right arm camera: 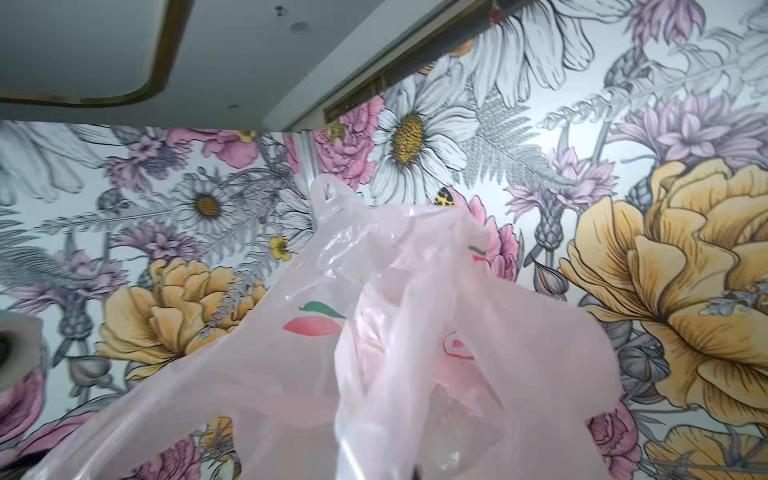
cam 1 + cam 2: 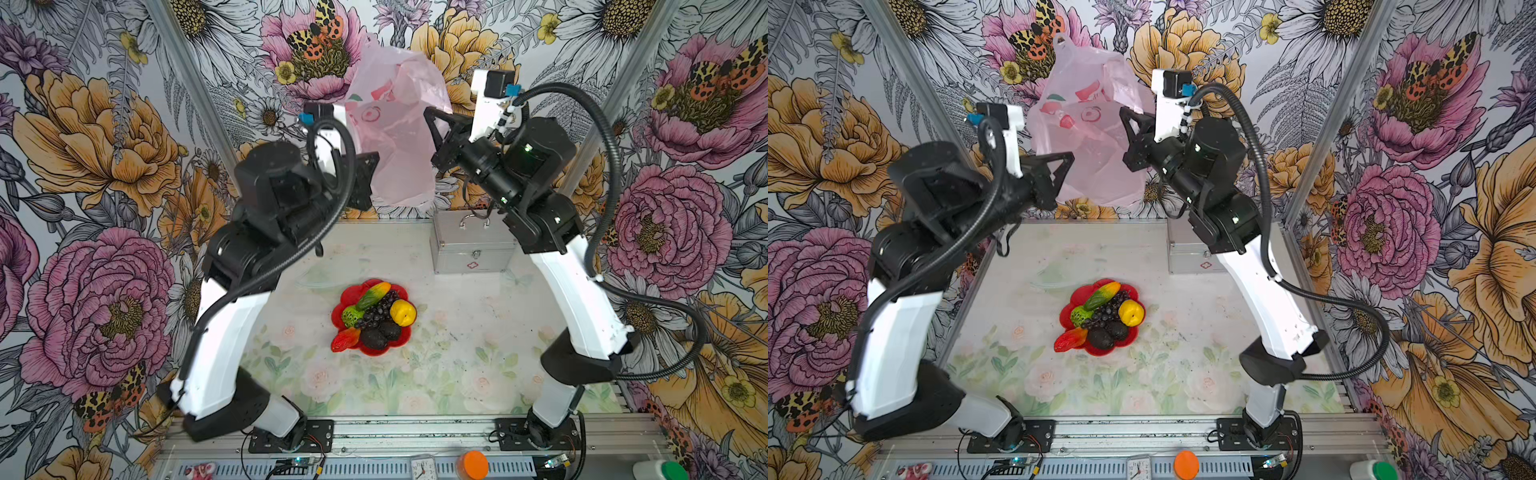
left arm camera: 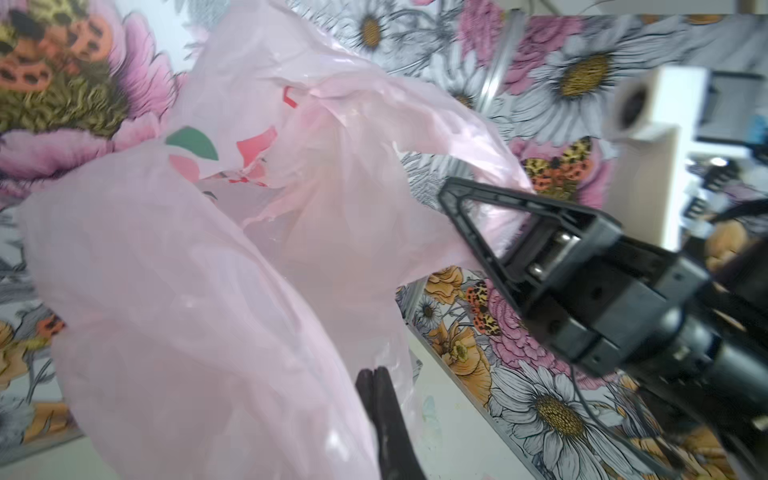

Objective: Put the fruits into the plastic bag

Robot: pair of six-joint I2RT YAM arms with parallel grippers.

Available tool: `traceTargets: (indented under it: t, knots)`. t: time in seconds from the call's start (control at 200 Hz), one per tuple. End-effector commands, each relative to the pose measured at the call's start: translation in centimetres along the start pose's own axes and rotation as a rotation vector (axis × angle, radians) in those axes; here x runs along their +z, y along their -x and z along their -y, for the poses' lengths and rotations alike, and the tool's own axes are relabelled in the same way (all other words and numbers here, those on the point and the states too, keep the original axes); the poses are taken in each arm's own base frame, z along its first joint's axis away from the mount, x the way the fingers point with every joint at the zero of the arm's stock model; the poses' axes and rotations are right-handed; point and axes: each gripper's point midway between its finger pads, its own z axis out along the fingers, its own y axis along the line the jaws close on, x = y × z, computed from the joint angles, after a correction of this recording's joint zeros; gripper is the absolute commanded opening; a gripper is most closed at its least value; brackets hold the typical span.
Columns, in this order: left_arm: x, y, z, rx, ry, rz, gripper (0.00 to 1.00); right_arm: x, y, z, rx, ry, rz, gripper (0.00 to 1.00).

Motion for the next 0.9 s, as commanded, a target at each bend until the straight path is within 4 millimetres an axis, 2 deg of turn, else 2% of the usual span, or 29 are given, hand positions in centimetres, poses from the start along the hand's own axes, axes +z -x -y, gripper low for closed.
traceTargets:
  t: [0.0, 0.015, 0.02, 0.025, 0.03, 0.045, 0.055, 0.08, 0.115, 0.13, 0.155, 0.18, 0.205, 0.255, 0.395, 0.525, 0.64, 0.71, 0.76, 0.846, 0.896]
  knots:
    - [-2.6, -1.7, -6.0, 0.124, 0.319, 0.143, 0.00, 0.0, -10.0, 4.3, -0.014, -0.161, -0.184, 0.00]
    - [-2.5, -3.5, -7.0, 0.124, 0.347, 0.109, 0.00, -0.1, -13.0, 5.2, 0.012, -0.198, -0.236, 0.00]
    - [-2.6, -3.7, -7.3, 0.122, 0.358, 0.107, 0.00, -0.1, -13.0, 5.2, 0.012, -0.198, -0.236, 0.00]
    - [-2.4, -4.7, -7.7, 0.127, 0.369, 0.085, 0.00, -0.2, -14.2, 5.6, 0.019, -0.212, -0.258, 0.00]
    - [-2.3, -5.5, -7.9, 0.126, 0.376, 0.066, 0.00, -0.4, -16.2, 6.3, 0.037, -0.235, -0.295, 0.00]
    - [-2.0, -7.7, -9.1, 0.118, 0.410, 0.022, 0.00, -0.7, -19.6, 7.4, 0.069, -0.275, -0.359, 0.00]
    - [-1.9, -9.2, -9.9, 0.108, 0.431, -0.017, 0.00, -1.0, -21.1, 7.9, 0.096, -0.295, -0.387, 0.00]
    - [-1.6, -13.0, -12.2, 0.060, 0.487, -0.114, 0.00, -2.2, -27.1, 9.6, 0.170, -0.347, -0.515, 0.00]
    - [-1.3, -18.1, -14.7, -0.055, 0.505, -0.257, 0.00, -3.7, -33.2, 10.3, 0.290, -0.352, -0.652, 0.00]
    - [-1.4, -19.9, -16.1, -0.102, 0.532, -0.303, 0.00, -4.3, -35.2, 10.4, 0.331, -0.356, -0.694, 0.00]
    - [-1.4, -22.7, -16.9, -0.184, 0.514, -0.378, 0.00, -5.1, -37.5, 10.4, 0.384, -0.359, -0.749, 0.00]
    - [-1.7, -24.5, -18.0, -0.243, 0.530, -0.422, 0.00, -5.7, -39.0, 10.3, 0.413, -0.366, -0.783, 0.00]
    - [-2.1, -25.6, -18.7, -0.283, 0.553, -0.441, 0.00, -6.0, -39.4, 10.2, 0.430, -0.366, -0.793, 0.00]
    - [-2.8, -25.7, -19.5, -0.317, 0.581, -0.431, 0.00, -5.6, -38.0, 10.0, 0.410, -0.358, -0.764, 0.00]
    - [-2.5, -22.0, -19.8, -0.316, 0.560, -0.354, 0.00, -3.1, -30.9, 10.5, 0.327, -0.324, -0.613, 0.00]
    - [-1.7, -19.6, -19.7, -0.323, 0.537, -0.331, 0.00, -1.1, -26.4, 10.1, 0.333, -0.277, -0.534, 0.00]
    - [-1.4, -18.0, -19.8, -0.320, 0.535, -0.307, 0.00, 0.2, -24.2, 9.9, 0.338, -0.260, -0.484, 0.00]
    - [-1.0, -17.7, -21.0, -0.342, 0.555, -0.320, 0.00, 1.4, -23.5, 10.4, 0.328, -0.255, -0.461, 0.00]
    - [-0.3, -16.8, -22.1, -0.377, 0.555, -0.318, 0.00, 2.8, -21.9, 10.8, 0.326, -0.244, -0.420, 0.00]
    - [1.2, -12.7, -22.6, -0.383, 0.517, -0.245, 0.00, 5.1, -17.3, 10.2, 0.301, -0.192, -0.311, 0.00]
    - [1.7, -8.6, -21.7, -0.335, 0.480, -0.163, 0.00, 6.1, -13.7, 9.5, 0.275, -0.156, -0.230, 0.00]
